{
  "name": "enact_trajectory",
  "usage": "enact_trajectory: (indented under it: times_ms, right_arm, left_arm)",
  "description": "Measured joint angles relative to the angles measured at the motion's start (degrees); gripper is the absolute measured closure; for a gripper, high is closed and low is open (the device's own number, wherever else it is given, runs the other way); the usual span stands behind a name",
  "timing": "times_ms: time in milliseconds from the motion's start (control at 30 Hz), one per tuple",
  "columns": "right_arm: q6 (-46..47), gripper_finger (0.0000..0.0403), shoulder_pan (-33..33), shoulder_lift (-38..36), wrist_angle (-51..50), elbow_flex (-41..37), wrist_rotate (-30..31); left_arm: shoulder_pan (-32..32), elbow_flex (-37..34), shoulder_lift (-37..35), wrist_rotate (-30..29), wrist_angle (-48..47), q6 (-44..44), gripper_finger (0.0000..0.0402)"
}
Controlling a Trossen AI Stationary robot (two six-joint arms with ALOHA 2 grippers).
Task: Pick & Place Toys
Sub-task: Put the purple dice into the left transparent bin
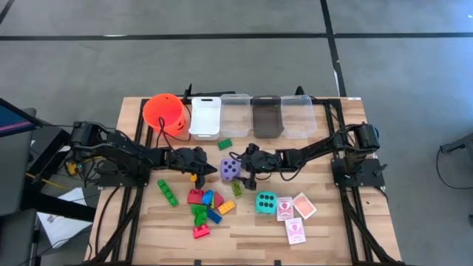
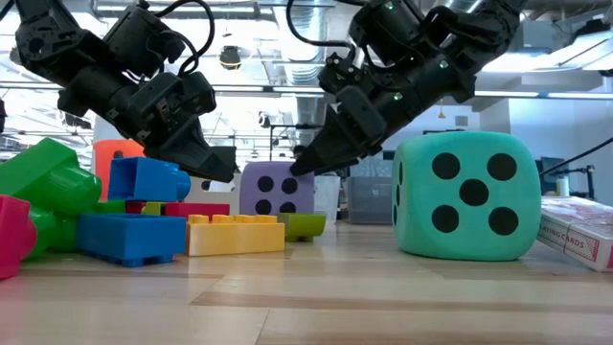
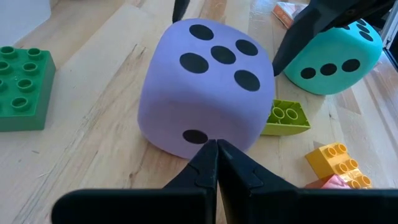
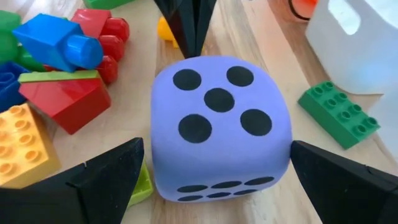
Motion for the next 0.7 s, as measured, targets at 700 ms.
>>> enact_trajectory:
  times_ms: [700]
  right_arm:
    - [0.72,0.0003,-0.39,0.11,1.36,0.02,-1.19]
  left_arm:
    - [-0.02,0.09,10.09,1.32,14.29,0.08,0.0402]
